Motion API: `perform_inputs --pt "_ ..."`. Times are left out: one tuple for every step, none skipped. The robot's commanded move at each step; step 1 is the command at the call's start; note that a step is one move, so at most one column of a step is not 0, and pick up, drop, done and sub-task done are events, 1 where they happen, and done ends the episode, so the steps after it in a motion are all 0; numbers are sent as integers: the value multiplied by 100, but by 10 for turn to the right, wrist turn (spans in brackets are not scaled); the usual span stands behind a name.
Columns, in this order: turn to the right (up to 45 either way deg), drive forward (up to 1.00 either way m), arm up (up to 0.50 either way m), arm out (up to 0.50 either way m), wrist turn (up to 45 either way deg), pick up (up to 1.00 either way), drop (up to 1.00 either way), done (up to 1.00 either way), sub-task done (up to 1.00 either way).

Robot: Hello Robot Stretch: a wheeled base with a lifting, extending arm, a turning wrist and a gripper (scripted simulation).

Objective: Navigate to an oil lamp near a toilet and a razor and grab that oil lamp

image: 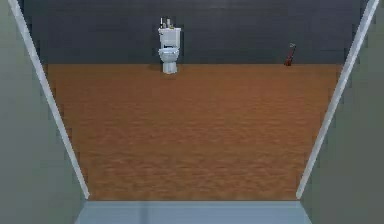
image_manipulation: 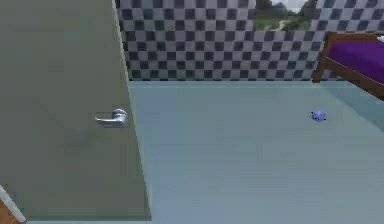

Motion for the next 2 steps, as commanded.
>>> perform_inputs --pt "0 100 0 0 0 0 0 0 0" --pt "0 100 0 0 0 0 0 0 0"
